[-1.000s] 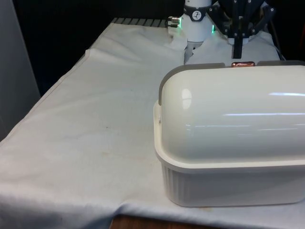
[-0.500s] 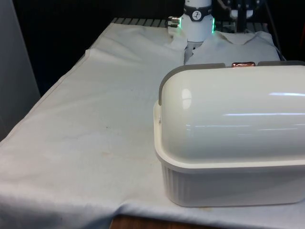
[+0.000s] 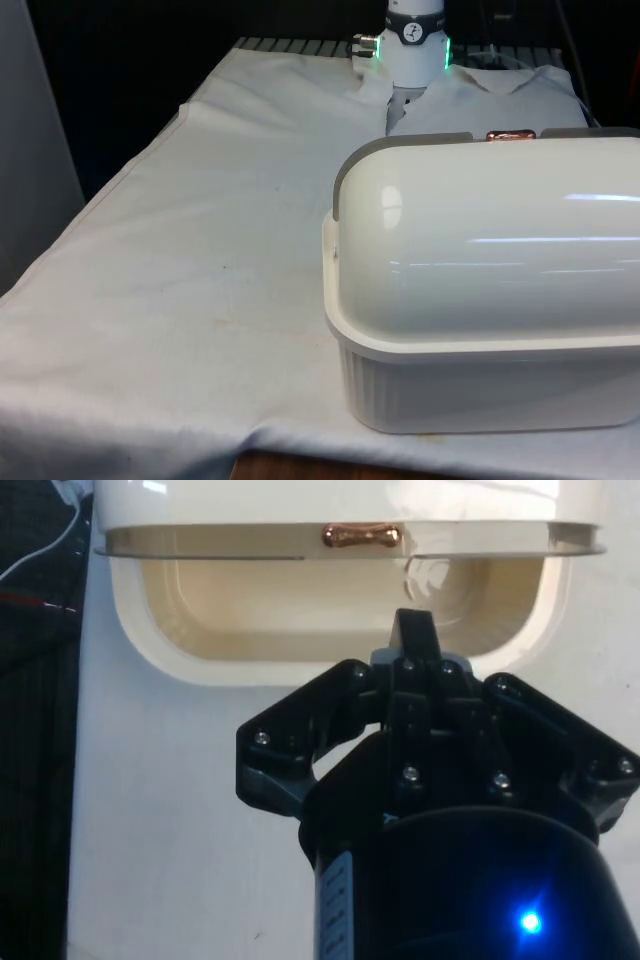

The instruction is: Open the lid, then close it.

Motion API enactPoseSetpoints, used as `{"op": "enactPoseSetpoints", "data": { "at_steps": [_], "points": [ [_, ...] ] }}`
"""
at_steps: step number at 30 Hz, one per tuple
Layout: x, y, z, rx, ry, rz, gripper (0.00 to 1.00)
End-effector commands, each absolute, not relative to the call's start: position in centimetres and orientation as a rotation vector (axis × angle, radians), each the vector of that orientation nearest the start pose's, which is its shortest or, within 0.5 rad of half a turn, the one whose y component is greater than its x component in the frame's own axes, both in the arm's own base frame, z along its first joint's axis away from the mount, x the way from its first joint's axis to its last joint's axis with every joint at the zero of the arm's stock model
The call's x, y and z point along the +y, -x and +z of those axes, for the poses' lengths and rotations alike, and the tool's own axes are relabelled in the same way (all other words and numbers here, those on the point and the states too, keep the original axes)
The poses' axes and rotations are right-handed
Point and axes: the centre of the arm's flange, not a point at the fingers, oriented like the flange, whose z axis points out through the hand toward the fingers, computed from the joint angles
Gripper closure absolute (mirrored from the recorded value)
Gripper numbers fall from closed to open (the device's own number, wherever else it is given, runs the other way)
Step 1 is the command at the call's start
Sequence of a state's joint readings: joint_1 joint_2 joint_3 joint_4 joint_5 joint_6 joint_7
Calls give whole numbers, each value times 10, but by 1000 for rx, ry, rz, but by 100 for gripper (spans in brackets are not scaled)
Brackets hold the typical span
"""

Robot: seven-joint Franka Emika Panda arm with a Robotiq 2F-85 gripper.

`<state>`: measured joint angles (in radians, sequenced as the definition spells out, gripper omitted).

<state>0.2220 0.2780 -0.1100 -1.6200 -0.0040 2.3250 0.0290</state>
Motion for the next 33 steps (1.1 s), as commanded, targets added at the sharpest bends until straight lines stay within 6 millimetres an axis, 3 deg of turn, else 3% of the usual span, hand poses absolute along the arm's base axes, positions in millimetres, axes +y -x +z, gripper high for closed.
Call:
{"op": "enactPoseSetpoints", "data": {
  "at_steps": [1,7,21,33],
  "points": [
    [83,-672,514,-151,3070,-651,100],
    [80,-664,524,-146,3082,-609,100],
    [80,-648,527,-165,3119,-466,100],
    [80,-649,526,-171,3133,-377,99]
  ]
}}
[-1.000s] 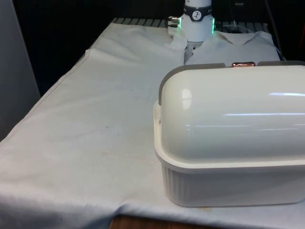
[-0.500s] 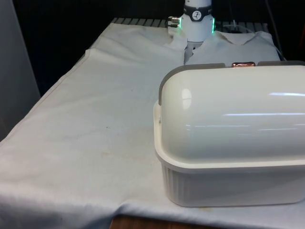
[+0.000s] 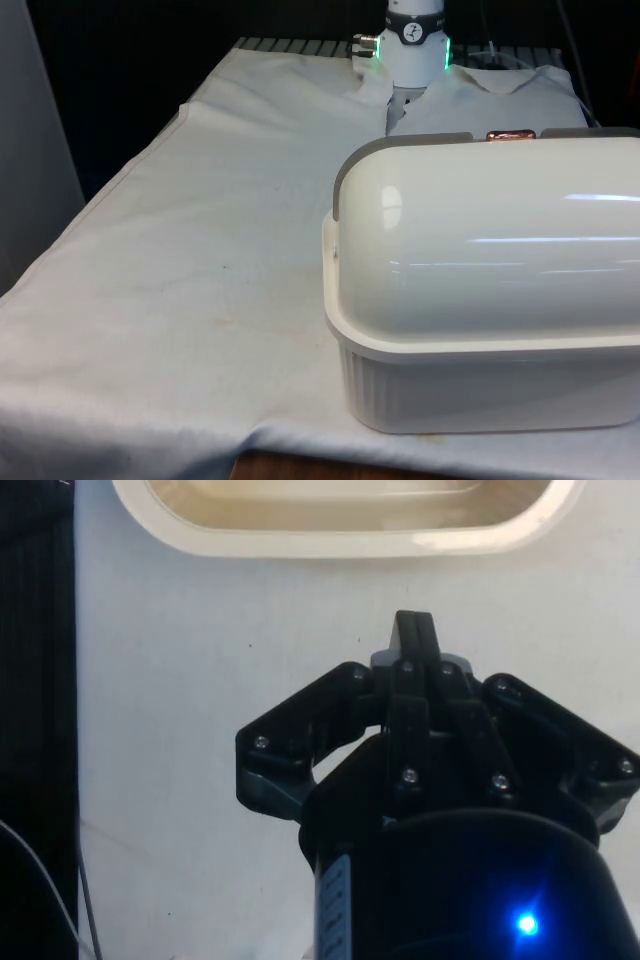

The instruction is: Open the lid, then close it.

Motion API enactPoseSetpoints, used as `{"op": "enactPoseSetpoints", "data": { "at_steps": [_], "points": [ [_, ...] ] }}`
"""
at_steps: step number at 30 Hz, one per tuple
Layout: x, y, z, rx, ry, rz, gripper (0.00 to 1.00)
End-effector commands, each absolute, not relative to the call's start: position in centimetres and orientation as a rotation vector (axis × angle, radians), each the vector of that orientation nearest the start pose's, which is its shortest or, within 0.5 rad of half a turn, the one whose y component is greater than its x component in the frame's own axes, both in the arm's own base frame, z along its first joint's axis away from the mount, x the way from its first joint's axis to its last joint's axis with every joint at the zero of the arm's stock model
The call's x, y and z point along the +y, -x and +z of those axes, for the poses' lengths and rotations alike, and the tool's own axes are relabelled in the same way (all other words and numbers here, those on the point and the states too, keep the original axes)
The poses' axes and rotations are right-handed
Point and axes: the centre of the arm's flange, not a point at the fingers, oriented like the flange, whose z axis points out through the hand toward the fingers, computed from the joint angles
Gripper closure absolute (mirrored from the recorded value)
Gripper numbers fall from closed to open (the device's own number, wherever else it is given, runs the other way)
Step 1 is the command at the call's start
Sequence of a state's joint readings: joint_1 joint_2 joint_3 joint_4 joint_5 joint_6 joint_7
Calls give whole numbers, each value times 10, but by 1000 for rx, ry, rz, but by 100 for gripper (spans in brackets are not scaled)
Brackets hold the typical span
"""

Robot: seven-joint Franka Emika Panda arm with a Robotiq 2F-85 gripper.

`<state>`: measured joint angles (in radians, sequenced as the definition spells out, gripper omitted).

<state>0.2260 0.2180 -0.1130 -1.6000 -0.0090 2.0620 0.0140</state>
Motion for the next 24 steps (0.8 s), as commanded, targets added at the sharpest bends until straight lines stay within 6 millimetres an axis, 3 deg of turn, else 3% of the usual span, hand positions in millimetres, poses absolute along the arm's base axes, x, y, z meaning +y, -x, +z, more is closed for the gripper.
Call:
{"op": "enactPoseSetpoints", "data": {
  "at_steps": [1,3,6,8,10,16,21,24],
  "points": [
    [79,-650,526,-170,3133,-377,97],
    [80,-650,525,-170,3133,-377,93],
    [80,-652,525,-169,3132,-378,80],
    [80,-652,526,-169,3132,-380,70],
    [80,-652,525,-169,3132,-378,53],
    [80,-652,525,-169,3132,-380,30],
    [80,-653,524,-170,3132,-388,3],
    [80,-659,523,-168,3130,-391,0]
  ]
}}
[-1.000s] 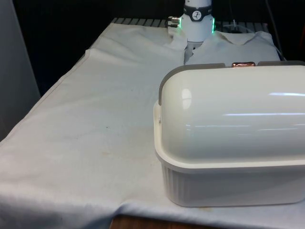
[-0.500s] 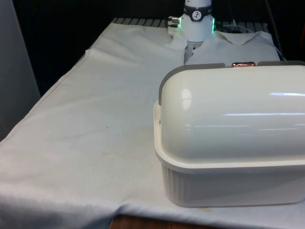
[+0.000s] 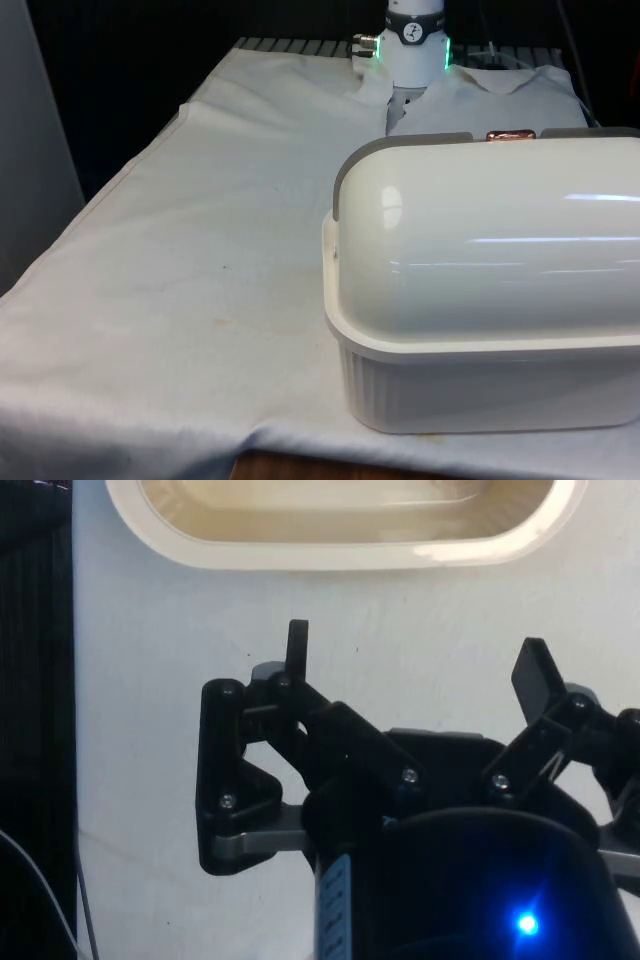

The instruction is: Open the lid, then close it.

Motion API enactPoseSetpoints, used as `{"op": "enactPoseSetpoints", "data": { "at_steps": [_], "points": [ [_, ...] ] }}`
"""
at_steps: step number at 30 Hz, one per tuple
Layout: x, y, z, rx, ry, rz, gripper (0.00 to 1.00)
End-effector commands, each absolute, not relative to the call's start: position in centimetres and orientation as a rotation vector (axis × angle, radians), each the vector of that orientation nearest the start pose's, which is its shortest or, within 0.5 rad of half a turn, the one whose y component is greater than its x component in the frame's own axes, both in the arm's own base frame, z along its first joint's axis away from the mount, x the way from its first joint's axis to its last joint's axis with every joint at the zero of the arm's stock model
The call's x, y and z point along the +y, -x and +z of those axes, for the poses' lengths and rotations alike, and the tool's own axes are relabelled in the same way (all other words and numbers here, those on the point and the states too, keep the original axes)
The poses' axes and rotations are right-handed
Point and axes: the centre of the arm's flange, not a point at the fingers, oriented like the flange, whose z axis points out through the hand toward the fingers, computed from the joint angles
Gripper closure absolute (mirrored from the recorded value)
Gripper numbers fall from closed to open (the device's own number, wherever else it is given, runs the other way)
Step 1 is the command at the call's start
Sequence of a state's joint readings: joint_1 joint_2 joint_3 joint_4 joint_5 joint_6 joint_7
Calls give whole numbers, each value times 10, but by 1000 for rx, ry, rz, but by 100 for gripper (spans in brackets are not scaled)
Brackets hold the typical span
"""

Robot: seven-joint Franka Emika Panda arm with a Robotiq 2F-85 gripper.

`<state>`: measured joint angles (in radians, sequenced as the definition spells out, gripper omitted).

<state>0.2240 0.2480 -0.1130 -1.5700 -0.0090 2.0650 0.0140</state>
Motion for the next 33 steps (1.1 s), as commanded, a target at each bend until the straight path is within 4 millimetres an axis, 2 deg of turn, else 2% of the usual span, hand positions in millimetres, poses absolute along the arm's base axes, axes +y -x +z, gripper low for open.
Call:
{"op": "enactPoseSetpoints", "data": {
  "at_steps": [1,28,30,32,33],
  "points": [
    [81,-660,523,-169,3129,-392,0],
    [89,-721,524,-168,3131,-503,0],
    [90,-723,524,-169,3130,-510,5],
    [91,-725,525,-169,3131,-533,19],
    [90,-725,524,-169,3130,-515,19]
  ]
}}
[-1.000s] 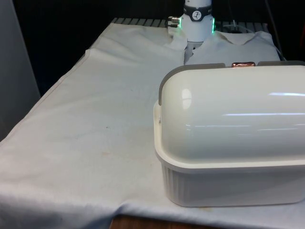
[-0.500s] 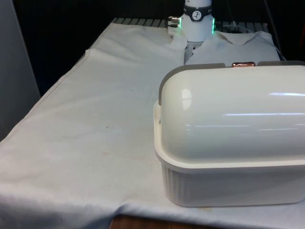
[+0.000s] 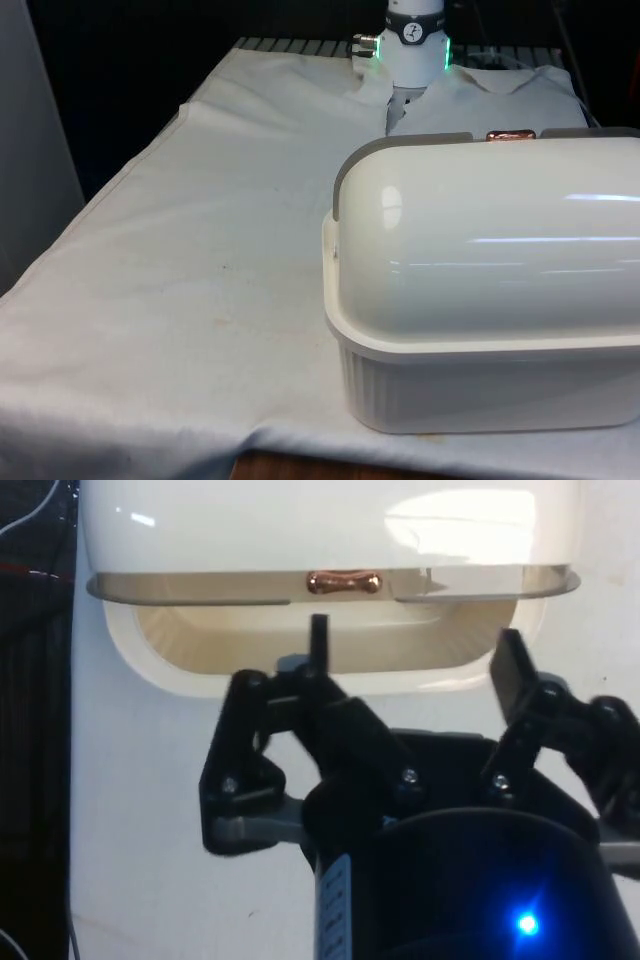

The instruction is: Open the lid, then close it.

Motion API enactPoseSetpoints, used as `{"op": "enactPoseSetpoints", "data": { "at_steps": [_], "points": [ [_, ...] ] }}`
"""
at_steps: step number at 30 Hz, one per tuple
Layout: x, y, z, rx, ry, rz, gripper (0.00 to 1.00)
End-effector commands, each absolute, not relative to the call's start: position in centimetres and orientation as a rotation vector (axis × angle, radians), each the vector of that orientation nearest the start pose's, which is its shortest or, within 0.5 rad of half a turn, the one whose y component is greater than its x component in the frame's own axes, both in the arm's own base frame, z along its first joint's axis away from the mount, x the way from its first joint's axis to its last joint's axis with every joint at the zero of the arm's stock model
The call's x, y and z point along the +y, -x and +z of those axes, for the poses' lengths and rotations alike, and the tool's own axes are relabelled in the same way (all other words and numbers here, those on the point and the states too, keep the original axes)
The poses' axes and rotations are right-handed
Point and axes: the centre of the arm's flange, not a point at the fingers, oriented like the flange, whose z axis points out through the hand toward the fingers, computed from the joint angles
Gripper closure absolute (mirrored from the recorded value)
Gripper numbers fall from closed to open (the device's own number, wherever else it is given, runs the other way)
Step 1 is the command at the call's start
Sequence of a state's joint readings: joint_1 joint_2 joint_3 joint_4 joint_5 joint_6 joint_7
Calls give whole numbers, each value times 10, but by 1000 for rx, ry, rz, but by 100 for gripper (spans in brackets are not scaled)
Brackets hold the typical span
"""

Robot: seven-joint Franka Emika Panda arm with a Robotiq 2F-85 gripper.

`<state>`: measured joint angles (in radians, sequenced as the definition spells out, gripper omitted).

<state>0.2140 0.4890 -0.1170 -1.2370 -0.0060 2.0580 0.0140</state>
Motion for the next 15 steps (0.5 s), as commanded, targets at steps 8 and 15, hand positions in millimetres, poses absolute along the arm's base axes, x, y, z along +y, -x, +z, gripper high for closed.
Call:
{"op": "enactPoseSetpoints", "data": {
  "at_steps": [8,15],
  "points": [
    [91,-727,524,-170,3130,-518,67],
    [92,-731,519,-168,3127,-537,96]
  ]
}}
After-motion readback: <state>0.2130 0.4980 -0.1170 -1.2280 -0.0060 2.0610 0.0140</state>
